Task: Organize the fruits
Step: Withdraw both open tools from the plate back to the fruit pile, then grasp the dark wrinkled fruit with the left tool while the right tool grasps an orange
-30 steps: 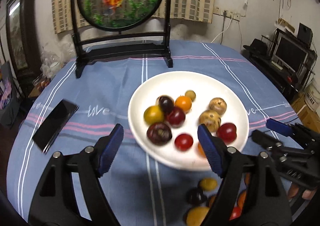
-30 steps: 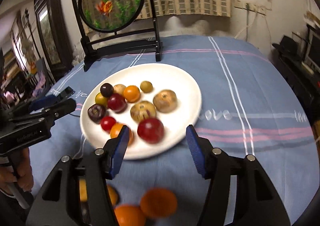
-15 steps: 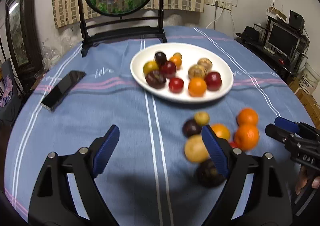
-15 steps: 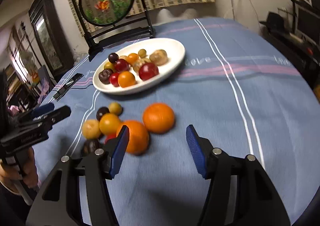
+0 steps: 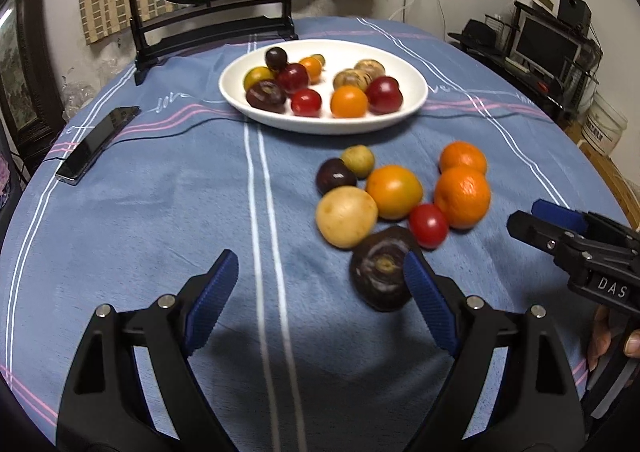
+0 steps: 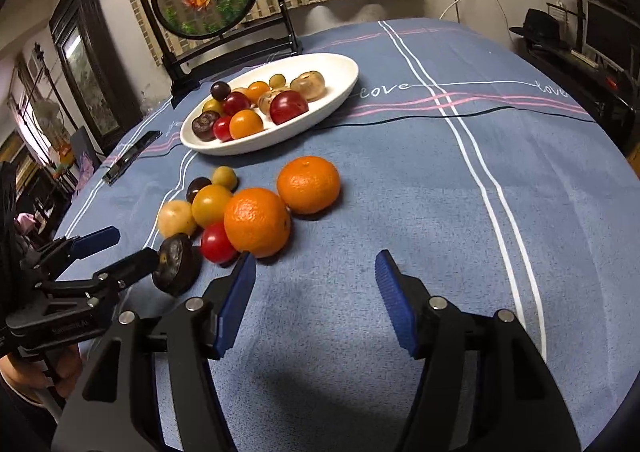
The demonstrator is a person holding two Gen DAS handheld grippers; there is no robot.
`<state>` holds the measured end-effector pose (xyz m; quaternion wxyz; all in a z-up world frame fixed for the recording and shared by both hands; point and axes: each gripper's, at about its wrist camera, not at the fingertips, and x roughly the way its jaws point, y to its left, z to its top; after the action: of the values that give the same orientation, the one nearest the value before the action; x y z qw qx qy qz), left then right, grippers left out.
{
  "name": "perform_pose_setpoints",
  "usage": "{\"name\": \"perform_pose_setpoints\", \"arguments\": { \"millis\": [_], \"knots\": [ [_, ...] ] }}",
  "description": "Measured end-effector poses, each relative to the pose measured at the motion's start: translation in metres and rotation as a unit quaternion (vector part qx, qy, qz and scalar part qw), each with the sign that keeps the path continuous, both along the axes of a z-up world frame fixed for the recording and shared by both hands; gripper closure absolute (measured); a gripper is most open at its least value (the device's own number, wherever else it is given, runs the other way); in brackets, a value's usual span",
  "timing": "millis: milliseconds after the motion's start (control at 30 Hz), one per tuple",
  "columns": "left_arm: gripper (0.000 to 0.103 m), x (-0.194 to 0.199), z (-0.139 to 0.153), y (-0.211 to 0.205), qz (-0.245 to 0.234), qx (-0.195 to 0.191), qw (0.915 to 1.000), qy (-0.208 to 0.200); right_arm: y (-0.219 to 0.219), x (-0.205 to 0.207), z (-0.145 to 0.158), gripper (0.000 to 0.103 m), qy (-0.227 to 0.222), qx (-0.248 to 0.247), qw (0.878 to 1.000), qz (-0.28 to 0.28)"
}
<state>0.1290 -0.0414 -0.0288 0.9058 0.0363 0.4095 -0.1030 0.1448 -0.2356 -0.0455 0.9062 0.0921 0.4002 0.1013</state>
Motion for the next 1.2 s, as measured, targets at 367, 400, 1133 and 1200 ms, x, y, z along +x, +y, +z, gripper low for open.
{"name": "perform_pose_setpoints", "arguments": {
  "millis": [367, 400, 1133, 1200],
  "knots": [
    [0.017, 0.001, -0.014, -0.018, -0.025, 0.017, 0.9992, 0.028, -0.004, 0.004, -0.007, 0.04, 0.025, 0.024, 0.999, 0.0],
    [0.017, 0.002, -0.015, -0.02, -0.028, 0.019, 0.9989, 0.032, -0.004, 0.004, -0.008, 0.04, 0.026, 0.026, 0.999, 0.0],
    [0.058, -0.003, -0.014, 0.01, -0.019, -0.006, 0.9995, 0.024, 0.003, 0.005, -0.008, 0.04, 0.035, 0.017, 0.999, 0.024],
    [0.058, -0.004, -0.017, 0.016, -0.02, -0.016, 0.9993, 0.026, 0.012, 0.006, -0.009, 0.04, 0.041, 0.002, 0.998, 0.048]
  ]
}}
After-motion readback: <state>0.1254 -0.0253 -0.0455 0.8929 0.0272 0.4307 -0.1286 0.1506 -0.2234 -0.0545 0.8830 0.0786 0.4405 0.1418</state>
